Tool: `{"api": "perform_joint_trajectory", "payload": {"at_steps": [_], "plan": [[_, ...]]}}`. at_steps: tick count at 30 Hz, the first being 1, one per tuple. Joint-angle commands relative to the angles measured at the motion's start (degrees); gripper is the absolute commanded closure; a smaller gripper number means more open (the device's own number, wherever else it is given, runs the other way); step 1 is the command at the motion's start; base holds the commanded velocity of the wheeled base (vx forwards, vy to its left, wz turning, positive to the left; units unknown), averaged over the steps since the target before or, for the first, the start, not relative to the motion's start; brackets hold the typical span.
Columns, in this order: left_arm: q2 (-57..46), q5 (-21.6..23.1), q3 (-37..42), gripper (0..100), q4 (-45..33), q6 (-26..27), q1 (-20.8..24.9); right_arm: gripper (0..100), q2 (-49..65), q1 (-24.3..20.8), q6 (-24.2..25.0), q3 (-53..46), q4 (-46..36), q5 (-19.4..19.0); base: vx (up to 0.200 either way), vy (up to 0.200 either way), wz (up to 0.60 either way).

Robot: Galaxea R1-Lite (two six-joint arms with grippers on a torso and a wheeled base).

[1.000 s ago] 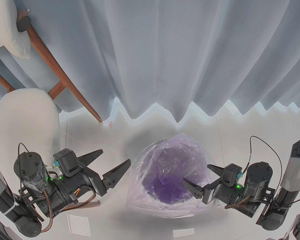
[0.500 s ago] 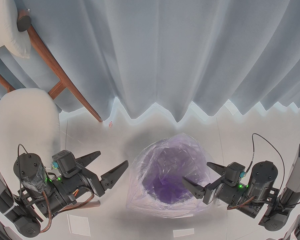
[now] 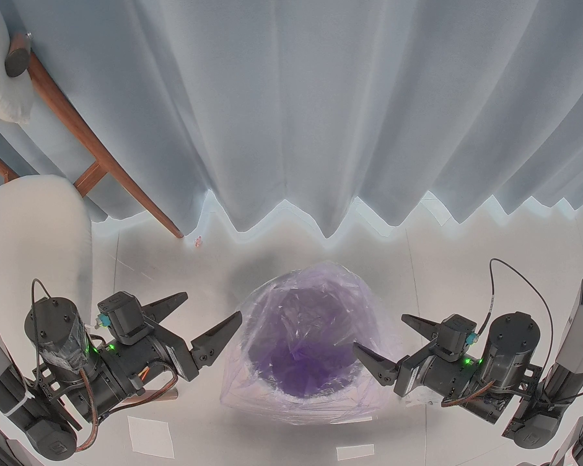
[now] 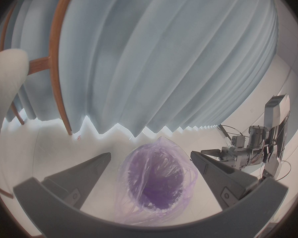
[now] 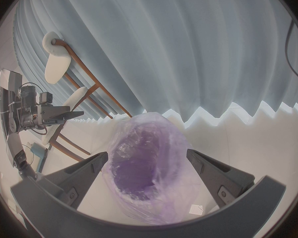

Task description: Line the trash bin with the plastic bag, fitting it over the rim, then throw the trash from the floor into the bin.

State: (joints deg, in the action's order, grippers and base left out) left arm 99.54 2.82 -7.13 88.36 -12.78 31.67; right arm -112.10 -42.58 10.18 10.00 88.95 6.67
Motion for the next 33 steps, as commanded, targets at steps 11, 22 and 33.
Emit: {"api": "perform_joint_trajectory", "payload": {"at_steps": [11, 22, 33], "plan": [[6.0, -6.2, 6.3, 0, -0.1, 6.1, -1.3, 0, 6.8, -5.1, -0.1, 0.3, 1.0, 0.4, 0.000, 0.000, 0.00], [19.2, -6.4, -6.5, 0, -0.6, 11.5, -2.0, 0, 7.8, -4.8, -0.3, 0.2, 1.0, 0.4, 0.000, 0.000, 0.00], [27.9, -6.3, -19.9, 100, -2.0, 13.6, -4.2, 0, 7.6, -4.7, -0.4, -0.1, 1.0, 0.4, 0.000, 0.000, 0.00]]}}
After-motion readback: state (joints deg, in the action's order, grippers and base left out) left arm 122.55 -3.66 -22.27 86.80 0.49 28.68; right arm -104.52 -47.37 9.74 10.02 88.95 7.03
